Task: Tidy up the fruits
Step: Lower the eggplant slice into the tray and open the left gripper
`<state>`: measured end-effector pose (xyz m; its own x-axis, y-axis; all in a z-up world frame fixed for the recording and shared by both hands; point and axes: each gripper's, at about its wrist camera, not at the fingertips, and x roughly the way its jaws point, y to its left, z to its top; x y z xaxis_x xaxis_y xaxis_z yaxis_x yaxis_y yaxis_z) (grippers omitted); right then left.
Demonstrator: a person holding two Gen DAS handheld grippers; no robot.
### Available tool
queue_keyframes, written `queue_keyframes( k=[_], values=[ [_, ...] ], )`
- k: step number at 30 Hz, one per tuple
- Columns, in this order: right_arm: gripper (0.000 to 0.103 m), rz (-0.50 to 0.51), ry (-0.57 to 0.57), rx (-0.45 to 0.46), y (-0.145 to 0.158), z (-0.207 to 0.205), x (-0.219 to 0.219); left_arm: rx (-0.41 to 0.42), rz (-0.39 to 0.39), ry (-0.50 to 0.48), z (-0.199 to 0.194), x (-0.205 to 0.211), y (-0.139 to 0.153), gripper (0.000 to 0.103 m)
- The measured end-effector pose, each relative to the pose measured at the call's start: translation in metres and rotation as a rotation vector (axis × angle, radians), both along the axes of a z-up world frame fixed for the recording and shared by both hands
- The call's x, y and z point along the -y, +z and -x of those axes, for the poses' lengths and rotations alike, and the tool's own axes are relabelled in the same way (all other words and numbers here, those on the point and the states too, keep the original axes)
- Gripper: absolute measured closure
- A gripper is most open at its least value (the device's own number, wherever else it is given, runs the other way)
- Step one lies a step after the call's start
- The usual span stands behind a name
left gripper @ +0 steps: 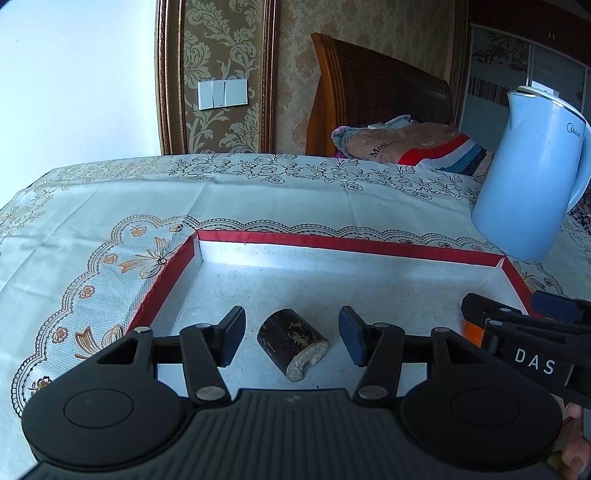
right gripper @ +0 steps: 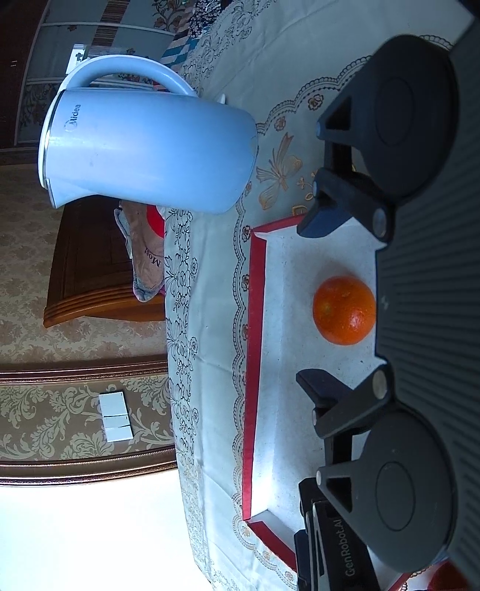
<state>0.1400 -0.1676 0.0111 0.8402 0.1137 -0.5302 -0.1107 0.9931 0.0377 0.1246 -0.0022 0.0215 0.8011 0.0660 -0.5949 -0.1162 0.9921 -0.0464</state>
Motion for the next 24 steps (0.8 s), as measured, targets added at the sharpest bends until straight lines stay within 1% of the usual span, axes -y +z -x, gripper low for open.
queue_keyframes(
  k=[2,3,5,10,14,17,20,24],
  values=[
    [0.026,-0.004,-0.002,0.001,0.000,0.001,0.001,0.004,0.016,-0.002,0.002,-0.002,0.001,0.048],
    [0.024,-0.007,-0.001,0.000,0.000,0.002,0.001,0.004,0.024,-0.002,0.003,-0.003,0.001,0.048],
    [0.023,-0.010,-0.003,0.001,0.000,0.003,0.002,0.006,0.035,-0.002,0.004,-0.005,0.001,0.048],
    [0.023,-0.017,-0.001,-0.003,-0.001,0.005,0.004,0.011,0.032,-0.008,0.008,-0.006,0.002,0.048],
    [0.016,-0.026,-0.005,0.008,0.000,0.013,0.007,0.034,0.025,-0.009,0.016,-0.005,0.005,0.048],
    [0.015,-0.022,-0.007,0.017,0.001,0.017,0.008,0.050,0.029,-0.017,0.020,-0.005,0.008,0.048],
    [0.015,-0.028,-0.008,0.016,0.001,0.020,0.009,0.060,0.023,-0.011,0.023,-0.005,0.008,0.040],
    [0.012,-0.034,-0.011,0.018,0.001,0.023,0.011,0.069,0.020,-0.008,0.027,-0.007,0.008,0.040]
  ],
)
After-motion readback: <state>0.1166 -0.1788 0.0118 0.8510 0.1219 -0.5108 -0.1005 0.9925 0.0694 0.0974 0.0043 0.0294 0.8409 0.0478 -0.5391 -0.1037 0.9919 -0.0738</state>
